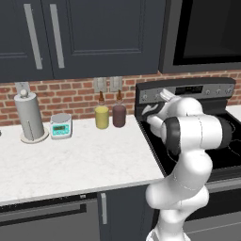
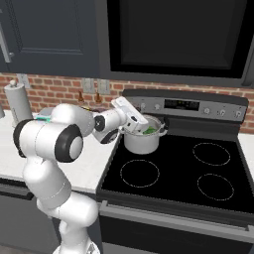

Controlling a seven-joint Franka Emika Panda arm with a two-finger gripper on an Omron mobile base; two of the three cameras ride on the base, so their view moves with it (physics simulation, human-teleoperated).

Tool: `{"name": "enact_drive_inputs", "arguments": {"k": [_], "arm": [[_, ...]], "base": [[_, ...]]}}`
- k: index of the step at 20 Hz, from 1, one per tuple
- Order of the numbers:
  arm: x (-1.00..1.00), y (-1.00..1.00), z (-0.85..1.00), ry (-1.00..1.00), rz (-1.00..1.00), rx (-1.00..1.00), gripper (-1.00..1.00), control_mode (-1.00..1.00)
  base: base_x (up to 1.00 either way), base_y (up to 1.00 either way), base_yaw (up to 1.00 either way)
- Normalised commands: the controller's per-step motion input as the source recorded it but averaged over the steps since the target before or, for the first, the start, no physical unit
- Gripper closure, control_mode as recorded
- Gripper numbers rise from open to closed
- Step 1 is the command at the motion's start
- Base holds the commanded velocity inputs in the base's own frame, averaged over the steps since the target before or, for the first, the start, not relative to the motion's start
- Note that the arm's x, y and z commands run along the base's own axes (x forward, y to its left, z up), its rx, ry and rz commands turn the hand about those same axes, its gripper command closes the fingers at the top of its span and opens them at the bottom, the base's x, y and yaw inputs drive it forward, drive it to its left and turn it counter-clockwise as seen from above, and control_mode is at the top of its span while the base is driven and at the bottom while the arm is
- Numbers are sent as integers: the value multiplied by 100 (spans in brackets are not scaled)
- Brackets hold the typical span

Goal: Put the eggplant and broccoli in the pot. Retrieve the spatula and lightly stir the vegetables in the pot.

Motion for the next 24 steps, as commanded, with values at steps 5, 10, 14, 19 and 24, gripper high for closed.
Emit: {"name": "enact_drive_inputs", "arguments": {"k": [5, 10, 14, 19, 24], "arm": [[35, 0, -23, 0, -2, 0, 100, -100], [20, 0, -31, 0, -2, -1, 100, -100], [4, -6, -27, 0, -2, -11, 100, -100], [13, -13, -14, 0, -2, -16, 100, -100], [7, -3, -6, 0, -1, -19, 100, -100]], "base": [[0, 0, 0], [0, 0, 0], [0, 0, 0], [0, 0, 0], [0, 0, 0]]}}
